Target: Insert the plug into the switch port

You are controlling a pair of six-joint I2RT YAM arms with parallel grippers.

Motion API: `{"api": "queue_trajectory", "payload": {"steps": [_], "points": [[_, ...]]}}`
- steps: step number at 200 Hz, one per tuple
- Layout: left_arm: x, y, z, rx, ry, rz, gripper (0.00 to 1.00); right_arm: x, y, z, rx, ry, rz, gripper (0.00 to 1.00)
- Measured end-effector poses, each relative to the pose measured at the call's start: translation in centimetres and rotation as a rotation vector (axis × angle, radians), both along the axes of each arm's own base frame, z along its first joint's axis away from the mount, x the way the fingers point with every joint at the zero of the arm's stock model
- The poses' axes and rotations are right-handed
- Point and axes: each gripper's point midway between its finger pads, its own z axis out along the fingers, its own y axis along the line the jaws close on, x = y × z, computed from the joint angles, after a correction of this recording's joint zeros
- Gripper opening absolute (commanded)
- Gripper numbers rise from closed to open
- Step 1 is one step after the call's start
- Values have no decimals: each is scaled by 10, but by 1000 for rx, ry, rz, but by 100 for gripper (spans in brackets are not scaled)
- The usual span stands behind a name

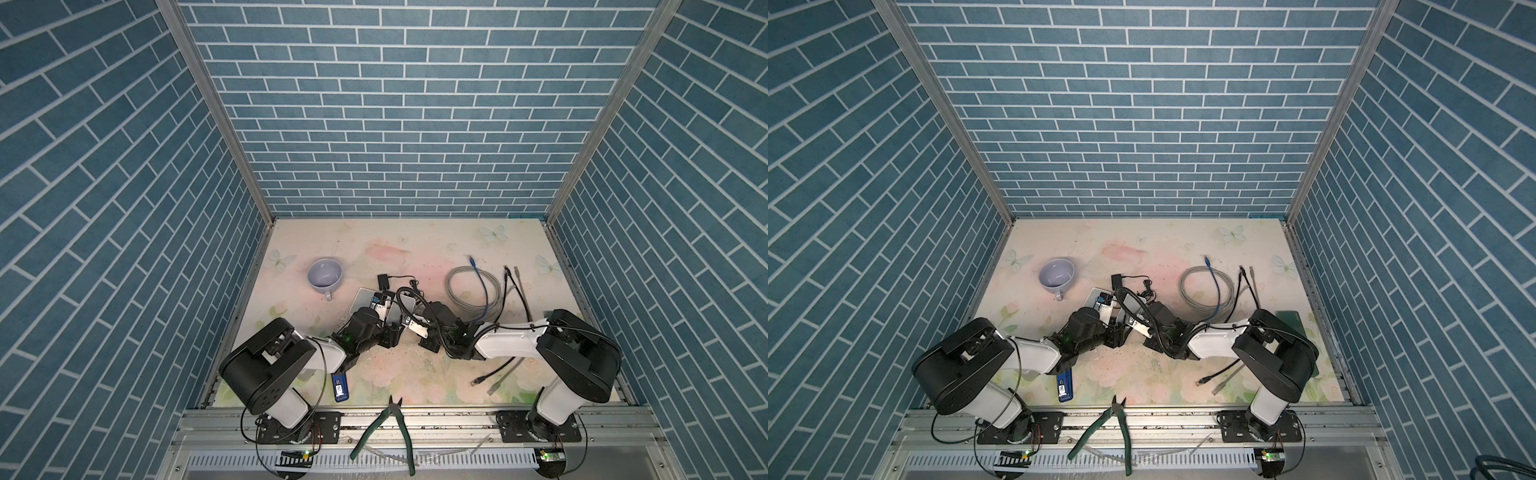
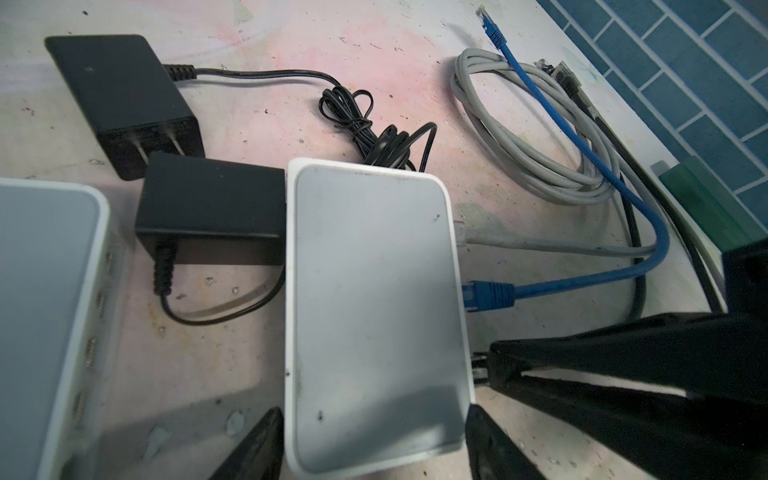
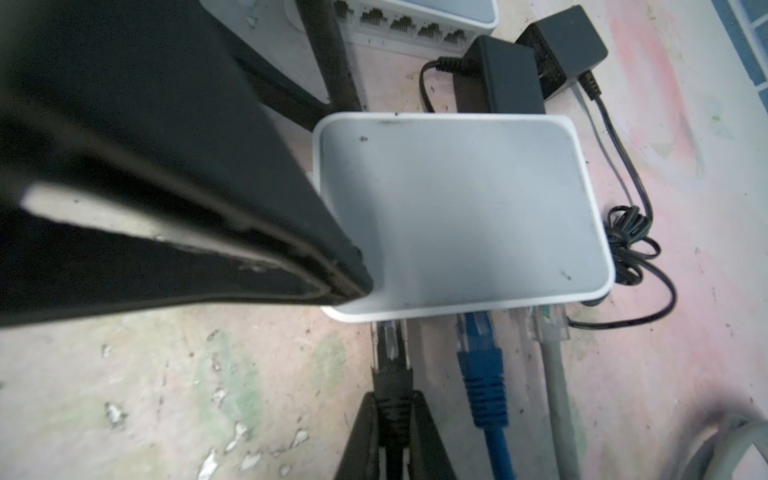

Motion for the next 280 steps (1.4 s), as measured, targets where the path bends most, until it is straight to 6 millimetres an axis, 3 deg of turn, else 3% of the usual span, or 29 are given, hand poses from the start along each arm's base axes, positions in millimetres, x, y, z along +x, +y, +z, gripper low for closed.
{"api": "queue_trajectory", "payload": {"steps": [204,280], "points": [[4,-3,-4,28,-22,1,66,5,5,-5,64,-78,37,0],[12,-13,-3,35,-38,6,66,10,4,-4,88,-56,49,0]]}}
